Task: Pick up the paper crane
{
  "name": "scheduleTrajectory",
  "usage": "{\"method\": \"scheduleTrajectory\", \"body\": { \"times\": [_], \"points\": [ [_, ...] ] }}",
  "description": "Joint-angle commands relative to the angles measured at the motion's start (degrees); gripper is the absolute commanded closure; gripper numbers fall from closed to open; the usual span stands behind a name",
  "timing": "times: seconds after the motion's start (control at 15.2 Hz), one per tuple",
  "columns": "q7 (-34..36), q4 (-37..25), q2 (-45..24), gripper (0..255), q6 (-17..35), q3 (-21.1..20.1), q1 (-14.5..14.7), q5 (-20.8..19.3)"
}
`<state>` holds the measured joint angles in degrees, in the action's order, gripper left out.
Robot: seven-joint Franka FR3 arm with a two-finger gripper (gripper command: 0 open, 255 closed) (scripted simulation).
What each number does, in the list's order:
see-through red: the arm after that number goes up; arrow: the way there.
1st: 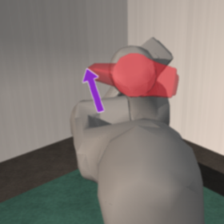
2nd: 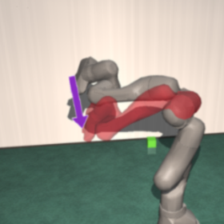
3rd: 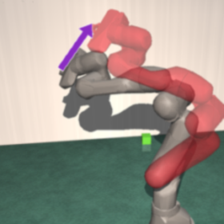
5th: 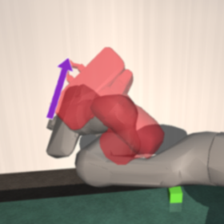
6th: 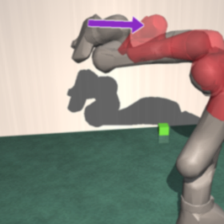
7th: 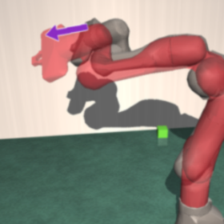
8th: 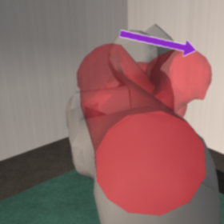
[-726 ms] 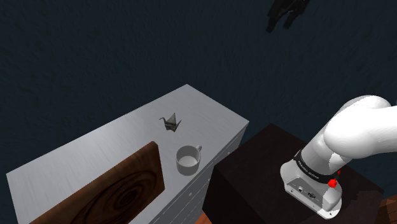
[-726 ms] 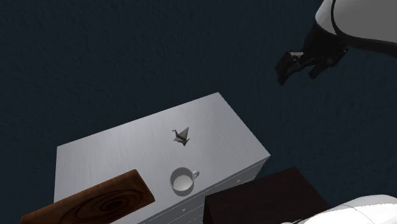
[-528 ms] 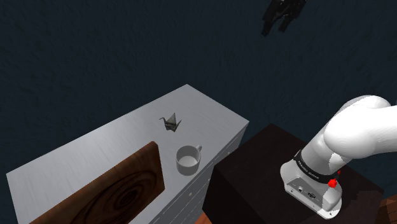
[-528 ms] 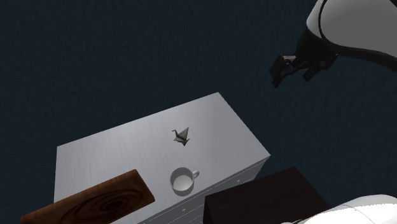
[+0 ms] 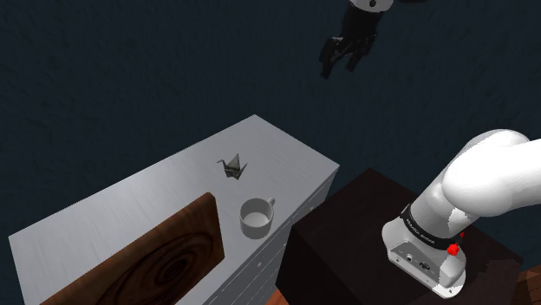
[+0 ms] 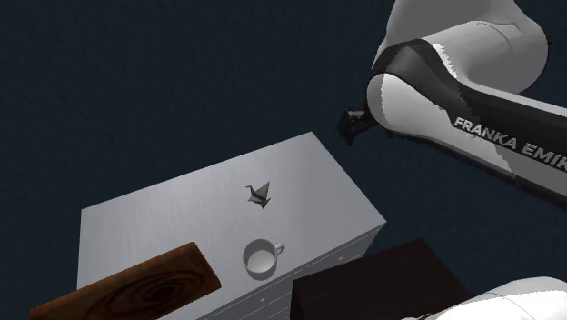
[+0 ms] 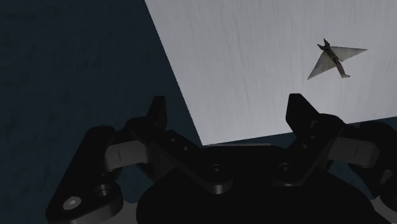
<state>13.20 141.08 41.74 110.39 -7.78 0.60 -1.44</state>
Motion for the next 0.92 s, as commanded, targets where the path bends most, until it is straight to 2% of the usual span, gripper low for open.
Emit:
{"method": "scheduleTrajectory", "body": {
  "times": [0.0, 0.46, 0.86],
  "points": [
    [2.7, 1.7, -2.0, 0, 3.6, -2.1, 0.3, 0.4],
    [12.1, 3.1, -12.8, 0, 15.0, -9.7, -0.1, -0.3],
    [22.5, 0.9, -25.1, 0, 23.6, -16.7, -2.4, -5.3]
  ]
}}
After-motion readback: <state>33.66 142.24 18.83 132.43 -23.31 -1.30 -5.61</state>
